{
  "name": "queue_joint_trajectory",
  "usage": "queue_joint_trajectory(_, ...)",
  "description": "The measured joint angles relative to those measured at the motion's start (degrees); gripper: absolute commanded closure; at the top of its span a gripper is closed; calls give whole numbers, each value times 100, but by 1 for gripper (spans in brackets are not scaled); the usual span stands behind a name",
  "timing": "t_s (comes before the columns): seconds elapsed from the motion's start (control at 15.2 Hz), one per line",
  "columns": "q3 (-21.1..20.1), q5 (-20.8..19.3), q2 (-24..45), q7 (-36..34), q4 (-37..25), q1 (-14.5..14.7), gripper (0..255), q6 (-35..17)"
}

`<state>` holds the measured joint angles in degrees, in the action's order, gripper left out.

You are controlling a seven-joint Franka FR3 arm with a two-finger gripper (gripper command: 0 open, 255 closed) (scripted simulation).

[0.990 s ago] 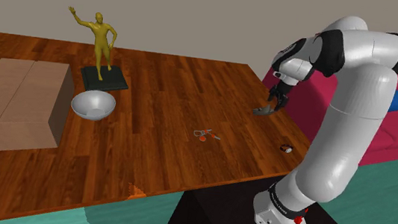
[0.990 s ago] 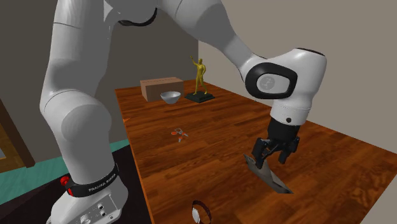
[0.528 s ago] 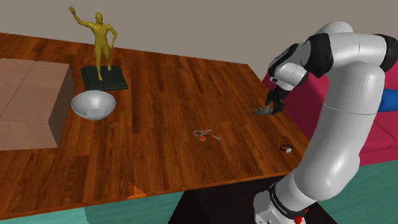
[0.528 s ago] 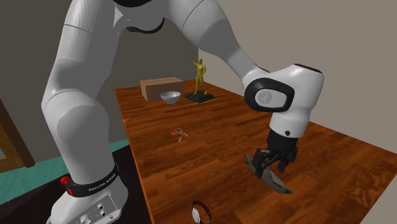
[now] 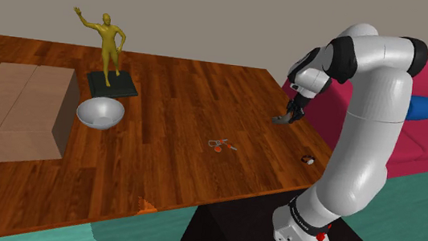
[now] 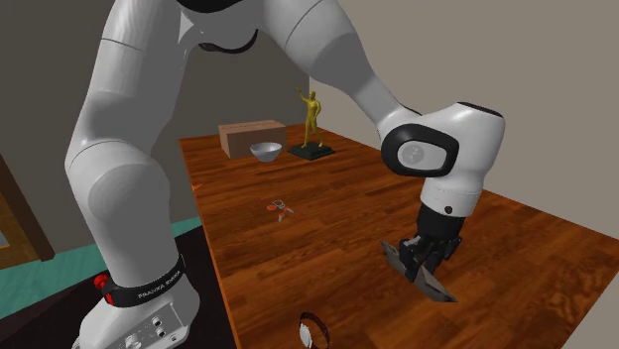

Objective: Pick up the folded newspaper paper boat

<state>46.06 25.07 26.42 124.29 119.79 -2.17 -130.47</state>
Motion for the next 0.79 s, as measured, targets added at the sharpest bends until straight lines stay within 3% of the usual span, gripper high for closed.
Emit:
queue_joint_trajectory(0.33, 50, -67, -66, -44, -6, 43, 255, 62)
queue_joint_trajectory(0.79, 343, -466, -472, -279, -57, 267, 255, 408)
